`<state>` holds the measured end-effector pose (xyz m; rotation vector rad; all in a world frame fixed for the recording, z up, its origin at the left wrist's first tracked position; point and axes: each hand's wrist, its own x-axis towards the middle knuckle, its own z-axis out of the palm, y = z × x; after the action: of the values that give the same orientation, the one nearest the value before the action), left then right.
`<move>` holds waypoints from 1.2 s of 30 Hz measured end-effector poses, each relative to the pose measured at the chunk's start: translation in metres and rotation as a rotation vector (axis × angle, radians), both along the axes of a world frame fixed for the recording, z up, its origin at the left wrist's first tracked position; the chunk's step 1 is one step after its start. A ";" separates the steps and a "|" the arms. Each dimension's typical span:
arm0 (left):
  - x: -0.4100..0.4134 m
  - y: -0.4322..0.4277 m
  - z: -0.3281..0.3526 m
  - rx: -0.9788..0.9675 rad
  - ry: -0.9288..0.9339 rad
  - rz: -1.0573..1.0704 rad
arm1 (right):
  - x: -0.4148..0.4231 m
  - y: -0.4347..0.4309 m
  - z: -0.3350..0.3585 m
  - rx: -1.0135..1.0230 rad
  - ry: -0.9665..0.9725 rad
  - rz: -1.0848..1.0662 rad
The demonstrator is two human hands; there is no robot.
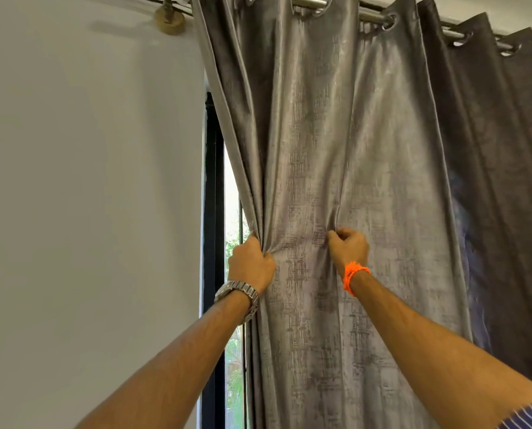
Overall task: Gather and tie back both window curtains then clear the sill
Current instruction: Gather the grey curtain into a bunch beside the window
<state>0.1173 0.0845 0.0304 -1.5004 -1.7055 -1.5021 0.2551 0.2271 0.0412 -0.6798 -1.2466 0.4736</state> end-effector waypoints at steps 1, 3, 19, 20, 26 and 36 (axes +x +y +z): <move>0.001 0.000 0.001 -0.012 -0.001 0.006 | 0.002 -0.004 0.001 0.024 -0.013 -0.026; 0.005 -0.002 0.003 -0.033 -0.005 0.004 | 0.005 -0.015 0.005 0.073 -0.045 -0.068; 0.024 -0.022 0.017 -0.018 -0.031 0.061 | -0.014 -0.115 0.012 0.282 -0.185 -0.214; 0.025 -0.024 0.018 -0.015 -0.030 0.055 | -0.015 -0.121 0.014 0.291 -0.227 -0.198; 0.027 -0.037 0.033 0.046 -0.053 0.006 | -0.022 -0.139 0.028 0.298 -0.339 -0.043; 0.000 -0.061 0.068 0.121 -0.183 -0.134 | -0.069 -0.159 0.031 0.427 -0.516 0.025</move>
<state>0.1172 0.0237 0.0979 -1.4783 -1.6065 -1.8283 0.1863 0.0682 0.0722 -0.4288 -1.7762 0.0355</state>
